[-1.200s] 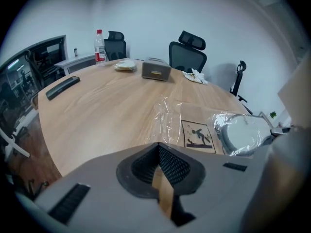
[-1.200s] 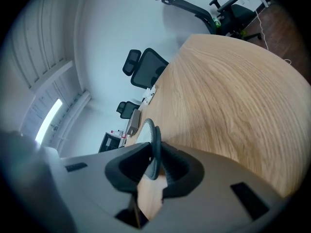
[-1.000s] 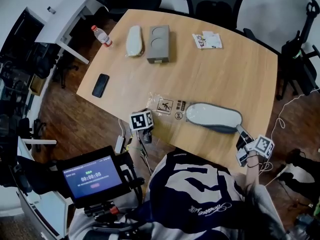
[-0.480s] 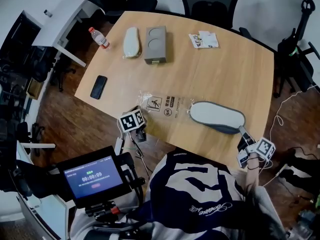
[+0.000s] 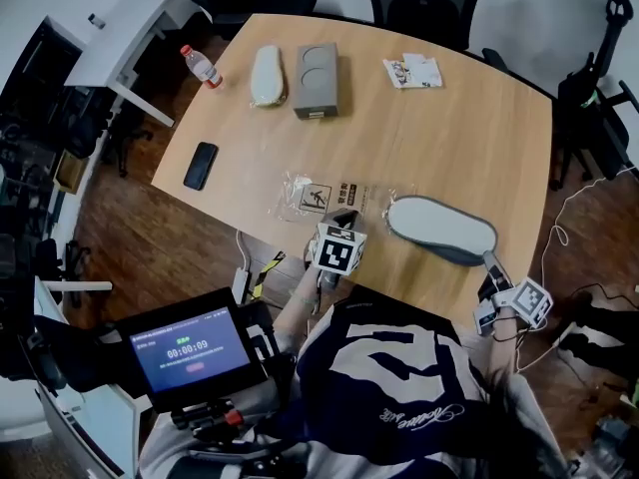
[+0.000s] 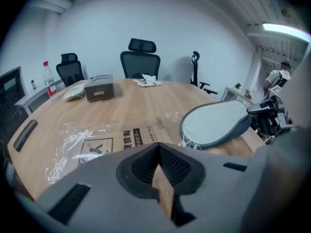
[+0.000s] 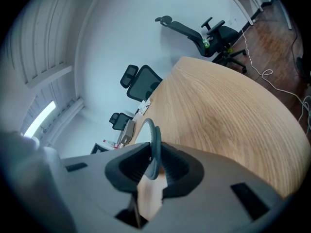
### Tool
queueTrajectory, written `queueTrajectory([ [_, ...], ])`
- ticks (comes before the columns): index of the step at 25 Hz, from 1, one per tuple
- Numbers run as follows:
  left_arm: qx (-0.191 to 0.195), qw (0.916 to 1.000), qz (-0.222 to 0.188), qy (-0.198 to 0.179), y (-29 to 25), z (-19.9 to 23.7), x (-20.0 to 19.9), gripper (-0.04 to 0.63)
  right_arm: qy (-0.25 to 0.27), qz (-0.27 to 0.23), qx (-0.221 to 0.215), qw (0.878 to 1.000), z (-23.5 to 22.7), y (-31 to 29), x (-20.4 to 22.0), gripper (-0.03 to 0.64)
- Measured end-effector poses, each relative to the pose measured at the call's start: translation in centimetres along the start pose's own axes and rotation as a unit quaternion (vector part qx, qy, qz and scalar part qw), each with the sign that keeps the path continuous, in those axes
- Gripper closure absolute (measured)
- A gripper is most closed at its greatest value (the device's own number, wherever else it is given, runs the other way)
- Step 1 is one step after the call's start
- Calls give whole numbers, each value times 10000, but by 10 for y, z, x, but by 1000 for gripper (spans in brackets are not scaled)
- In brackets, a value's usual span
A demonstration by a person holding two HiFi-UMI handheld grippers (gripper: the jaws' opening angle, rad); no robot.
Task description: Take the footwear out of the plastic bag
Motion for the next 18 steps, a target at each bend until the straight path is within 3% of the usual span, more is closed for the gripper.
queueTrajectory([
  [9,-24,9974,691,-187,-21,-8,23,594,57,-325,125,9994,15,17,5,546],
  [18,-165,9980,592,172,-23,4,24,594,156,-731,211,9970,14,39,-2,546],
])
Point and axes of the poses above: the fingertips, and each gripper's own axes: y backward along the fingers, z to its left, x out of its underside, the point moved 5 cm from there along y, backward along the fingers, and after that the axes turned 6 degrees about -z, right-handed, at the moved point
